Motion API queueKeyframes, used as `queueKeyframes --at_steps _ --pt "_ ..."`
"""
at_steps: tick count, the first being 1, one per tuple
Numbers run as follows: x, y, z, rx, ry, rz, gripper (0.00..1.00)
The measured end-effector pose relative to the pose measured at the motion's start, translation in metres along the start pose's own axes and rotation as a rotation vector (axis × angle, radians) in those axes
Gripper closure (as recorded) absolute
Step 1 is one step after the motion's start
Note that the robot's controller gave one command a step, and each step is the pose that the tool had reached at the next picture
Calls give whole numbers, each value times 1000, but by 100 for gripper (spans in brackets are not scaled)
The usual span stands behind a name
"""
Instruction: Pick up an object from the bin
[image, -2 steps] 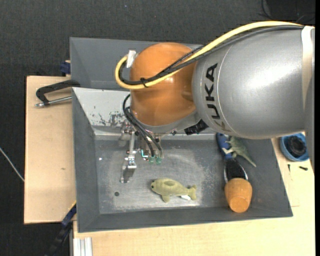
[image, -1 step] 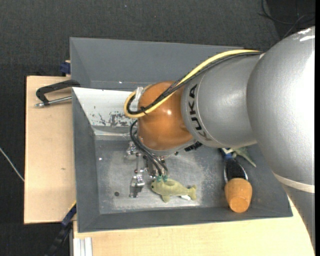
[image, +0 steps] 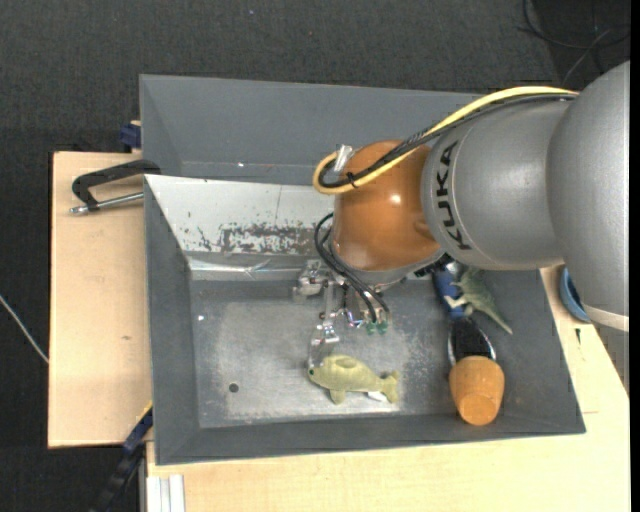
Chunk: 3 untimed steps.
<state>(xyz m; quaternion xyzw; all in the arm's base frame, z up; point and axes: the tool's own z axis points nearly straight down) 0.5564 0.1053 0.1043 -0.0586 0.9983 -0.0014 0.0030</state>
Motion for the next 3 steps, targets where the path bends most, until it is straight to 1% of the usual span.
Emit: queueKeyframes --at_steps 1,2,3 --pt "61 -46 33 -6 -2 63 0" --pt "59 -44 31 -6 -1 59 100" --pt "1 -74 -145 -2 -11 -143 100"
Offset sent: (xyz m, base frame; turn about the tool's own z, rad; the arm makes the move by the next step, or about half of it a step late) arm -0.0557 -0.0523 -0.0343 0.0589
